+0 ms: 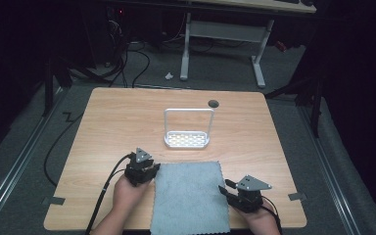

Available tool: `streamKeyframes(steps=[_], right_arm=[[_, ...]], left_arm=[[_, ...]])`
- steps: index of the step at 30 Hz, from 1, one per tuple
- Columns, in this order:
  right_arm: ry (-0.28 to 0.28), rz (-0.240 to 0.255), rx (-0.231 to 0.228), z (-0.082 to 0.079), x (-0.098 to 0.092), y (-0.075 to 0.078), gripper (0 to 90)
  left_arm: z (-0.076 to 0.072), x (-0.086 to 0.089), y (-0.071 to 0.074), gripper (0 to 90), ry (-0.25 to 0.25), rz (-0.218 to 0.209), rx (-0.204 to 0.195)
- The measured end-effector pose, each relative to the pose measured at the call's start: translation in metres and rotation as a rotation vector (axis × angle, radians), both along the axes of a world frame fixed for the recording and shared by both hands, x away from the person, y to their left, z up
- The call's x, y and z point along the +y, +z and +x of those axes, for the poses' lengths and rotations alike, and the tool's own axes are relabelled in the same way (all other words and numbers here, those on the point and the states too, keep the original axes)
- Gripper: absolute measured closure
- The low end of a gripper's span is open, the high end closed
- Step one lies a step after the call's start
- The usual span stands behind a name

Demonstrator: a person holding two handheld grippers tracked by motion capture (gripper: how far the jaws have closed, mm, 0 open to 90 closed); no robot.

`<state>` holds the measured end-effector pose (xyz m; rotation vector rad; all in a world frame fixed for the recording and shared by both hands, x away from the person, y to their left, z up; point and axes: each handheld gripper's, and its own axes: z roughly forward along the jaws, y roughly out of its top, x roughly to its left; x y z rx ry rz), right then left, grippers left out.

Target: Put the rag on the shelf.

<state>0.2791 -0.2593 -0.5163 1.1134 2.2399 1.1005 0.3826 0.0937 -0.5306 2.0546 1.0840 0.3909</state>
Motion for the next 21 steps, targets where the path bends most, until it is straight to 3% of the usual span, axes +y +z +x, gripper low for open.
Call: streamKeyframes(steps=[8,14,17,20,21], right_arm=[[0.000,-0.005,-0.001,0.001,0.003,-0.002,60.3],[-0.014,0.012,-0.008,0.006,0.005,-0.001,59.1],[-0.047,-0.009,0.010,0.020,0.007,0.002,57.4],[-0.060,-0.017,0.026,0.030,0.009,0.003,57.3],[-0.086,-0.026,0.050,0.045,0.012,0.002,57.2]], left_arm=[[-0.007,-0.008,-0.002,79.8,0.026,0.017,-0.028],[-0.006,-0.004,-0.003,88.2,0.030,-0.019,-0.016],[-0.003,-0.001,-0.004,88.9,0.027,-0.065,0.019],[-0.002,0.000,-0.004,88.9,0.025,-0.073,0.025],[-0.002,0.000,-0.004,88.9,0.025,-0.071,0.024]])
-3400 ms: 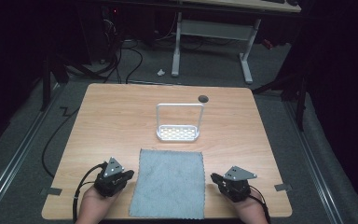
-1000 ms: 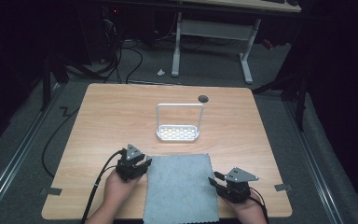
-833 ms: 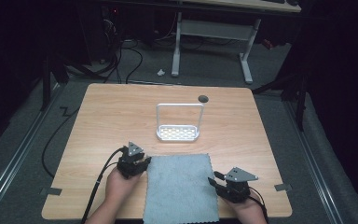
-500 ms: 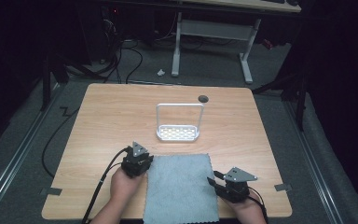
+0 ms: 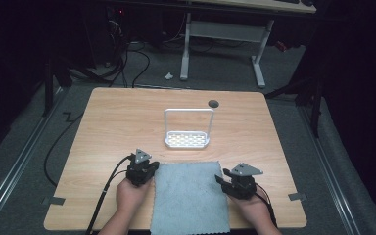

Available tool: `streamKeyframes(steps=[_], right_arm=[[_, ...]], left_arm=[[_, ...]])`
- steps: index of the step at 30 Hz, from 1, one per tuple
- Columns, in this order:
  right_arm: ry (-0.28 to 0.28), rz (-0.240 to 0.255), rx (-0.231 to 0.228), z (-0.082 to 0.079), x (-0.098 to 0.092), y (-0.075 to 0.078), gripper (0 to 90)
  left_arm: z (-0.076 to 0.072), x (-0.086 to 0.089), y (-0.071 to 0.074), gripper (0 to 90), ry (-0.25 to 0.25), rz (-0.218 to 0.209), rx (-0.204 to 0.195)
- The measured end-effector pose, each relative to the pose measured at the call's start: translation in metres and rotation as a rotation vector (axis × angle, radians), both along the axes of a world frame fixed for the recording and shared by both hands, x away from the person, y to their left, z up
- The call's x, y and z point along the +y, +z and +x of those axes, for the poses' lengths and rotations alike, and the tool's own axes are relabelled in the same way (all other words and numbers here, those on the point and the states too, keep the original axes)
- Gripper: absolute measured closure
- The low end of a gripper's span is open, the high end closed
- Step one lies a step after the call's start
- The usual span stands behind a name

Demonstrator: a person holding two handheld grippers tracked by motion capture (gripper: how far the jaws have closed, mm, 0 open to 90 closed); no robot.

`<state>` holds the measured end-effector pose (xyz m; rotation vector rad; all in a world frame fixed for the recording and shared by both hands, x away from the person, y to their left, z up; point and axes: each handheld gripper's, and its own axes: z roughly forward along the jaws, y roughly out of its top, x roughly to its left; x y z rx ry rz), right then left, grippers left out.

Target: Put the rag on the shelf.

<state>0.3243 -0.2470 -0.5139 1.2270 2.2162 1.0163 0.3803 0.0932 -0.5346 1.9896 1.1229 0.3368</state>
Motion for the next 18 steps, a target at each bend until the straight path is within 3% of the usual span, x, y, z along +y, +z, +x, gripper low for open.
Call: streamKeyframes(steps=[1,3,6,9,15,18], right_arm=[[0.000,0.000,0.000,0.000,0.000,0.000,57.2],[-0.039,0.003,0.025,0.020,0.001,-0.002,56.7],[-0.064,-0.020,0.032,0.032,0.003,-0.004,56.3],[-0.079,-0.010,0.079,0.048,0.003,-0.010,55.1],[-0.085,-0.020,0.074,0.051,0.004,-0.012,56.9],[-0.069,-0.041,0.058,0.049,0.007,-0.013,64.0]], left_arm=[[0.000,0.000,0.000,88.9,0.001,0.001,-0.001],[0.000,0.000,0.000,88.9,0.000,0.002,-0.003],[0.000,0.000,0.000,88.9,-0.001,0.003,-0.003],[0.000,-0.001,0.000,88.8,-0.001,0.004,-0.005],[-0.001,-0.001,0.000,88.6,-0.001,0.007,-0.007],[-0.001,-0.001,0.000,88.6,-0.002,0.006,-0.006]])
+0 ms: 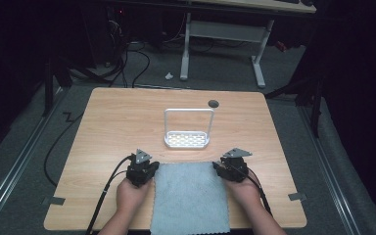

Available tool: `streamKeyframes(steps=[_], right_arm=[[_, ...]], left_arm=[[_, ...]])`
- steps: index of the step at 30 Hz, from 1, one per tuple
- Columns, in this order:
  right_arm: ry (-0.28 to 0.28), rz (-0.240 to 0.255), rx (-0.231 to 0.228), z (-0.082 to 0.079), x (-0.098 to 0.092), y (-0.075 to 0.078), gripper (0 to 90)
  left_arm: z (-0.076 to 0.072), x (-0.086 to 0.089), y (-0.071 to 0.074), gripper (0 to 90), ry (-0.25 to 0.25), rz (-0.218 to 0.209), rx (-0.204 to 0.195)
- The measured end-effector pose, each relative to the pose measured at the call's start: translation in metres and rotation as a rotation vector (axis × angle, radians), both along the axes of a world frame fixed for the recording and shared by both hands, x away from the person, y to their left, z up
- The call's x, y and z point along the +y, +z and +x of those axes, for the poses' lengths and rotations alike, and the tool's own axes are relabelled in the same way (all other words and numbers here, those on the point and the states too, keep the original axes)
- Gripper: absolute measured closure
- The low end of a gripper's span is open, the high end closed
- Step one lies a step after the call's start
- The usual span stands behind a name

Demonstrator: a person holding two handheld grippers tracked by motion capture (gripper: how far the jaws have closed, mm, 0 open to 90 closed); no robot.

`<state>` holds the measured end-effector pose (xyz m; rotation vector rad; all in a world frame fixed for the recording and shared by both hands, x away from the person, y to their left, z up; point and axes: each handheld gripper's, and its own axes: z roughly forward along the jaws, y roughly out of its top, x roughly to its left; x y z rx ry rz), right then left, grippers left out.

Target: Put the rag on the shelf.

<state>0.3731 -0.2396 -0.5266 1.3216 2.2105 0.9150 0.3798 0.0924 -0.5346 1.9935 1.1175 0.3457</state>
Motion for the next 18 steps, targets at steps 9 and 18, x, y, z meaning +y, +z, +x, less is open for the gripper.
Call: streamKeyframes(steps=[9,18], right_arm=[[0.025,-0.004,-0.005,-0.0020,0.0075,-0.0001,86.8],[-0.006,0.044,-0.069,-0.0106,0.0075,0.0083,89.5]], left_arm=[[-0.0002,-0.0001,0.0001,88.7,-0.001,0.002,-0.001],[-0.0034,0.0018,0.0012,89.1,-0.033,-0.014,-0.023]])
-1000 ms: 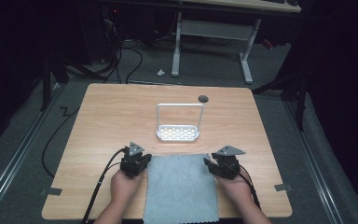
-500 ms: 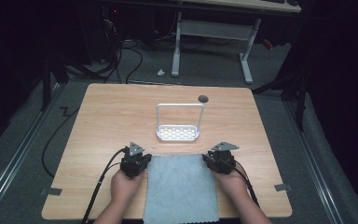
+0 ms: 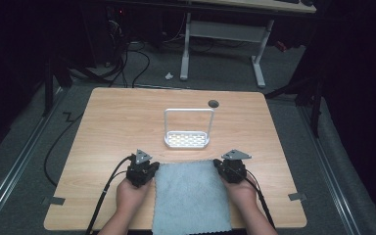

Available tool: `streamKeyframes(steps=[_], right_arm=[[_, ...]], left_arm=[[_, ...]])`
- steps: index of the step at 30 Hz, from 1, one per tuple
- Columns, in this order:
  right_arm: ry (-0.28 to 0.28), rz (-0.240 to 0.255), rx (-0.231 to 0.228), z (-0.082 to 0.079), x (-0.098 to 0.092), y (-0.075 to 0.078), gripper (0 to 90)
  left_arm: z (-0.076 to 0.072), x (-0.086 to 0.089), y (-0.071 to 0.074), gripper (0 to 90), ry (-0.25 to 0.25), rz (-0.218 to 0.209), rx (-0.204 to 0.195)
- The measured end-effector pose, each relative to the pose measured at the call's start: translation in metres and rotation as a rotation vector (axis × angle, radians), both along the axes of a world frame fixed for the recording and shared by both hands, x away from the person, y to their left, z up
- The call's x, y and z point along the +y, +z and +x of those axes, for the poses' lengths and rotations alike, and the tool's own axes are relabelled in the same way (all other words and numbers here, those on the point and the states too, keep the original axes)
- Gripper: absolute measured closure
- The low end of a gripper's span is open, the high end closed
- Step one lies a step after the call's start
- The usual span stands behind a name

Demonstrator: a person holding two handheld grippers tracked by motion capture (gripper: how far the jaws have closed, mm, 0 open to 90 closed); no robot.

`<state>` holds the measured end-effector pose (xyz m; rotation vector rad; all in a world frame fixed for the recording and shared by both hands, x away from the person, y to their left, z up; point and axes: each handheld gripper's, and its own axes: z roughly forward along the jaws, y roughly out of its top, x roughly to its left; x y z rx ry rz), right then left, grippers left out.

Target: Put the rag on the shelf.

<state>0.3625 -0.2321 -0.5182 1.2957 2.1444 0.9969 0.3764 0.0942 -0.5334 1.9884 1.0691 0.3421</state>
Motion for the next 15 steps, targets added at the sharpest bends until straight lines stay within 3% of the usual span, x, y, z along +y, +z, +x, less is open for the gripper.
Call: streamKeyframes(steps=[2,3,5,8,10,15], right_arm=[[-0.001,0.031,-0.039,-0.006,-0.001,0.007,89.4],[0.002,0.038,-0.056,-0.008,-0.001,0.008,89.4],[-0.001,0.066,-0.081,-0.015,-0.004,0.008,89.4],[-0.003,0.090,-0.111,-0.020,-0.008,0.007,89.5],[-0.004,0.095,-0.115,-0.021,-0.008,0.007,89.5],[-0.018,0.135,-0.206,-0.030,-0.008,0.018,89.6]], left_arm=[[-0.003,0.003,0.002,89.4,-0.011,-0.033,-0.020],[-0.007,0.005,0.003,89.5,-0.010,-0.082,-0.037],[-0.010,0.007,0.007,89.6,0.001,-0.130,-0.048],[-0.022,0.008,0.016,89.6,0.011,-0.123,-0.131],[-0.027,0.008,0.020,89.6,0.021,-0.124,-0.166],[-0.037,0.009,0.029,89.6,0.041,-0.150,-0.246]])
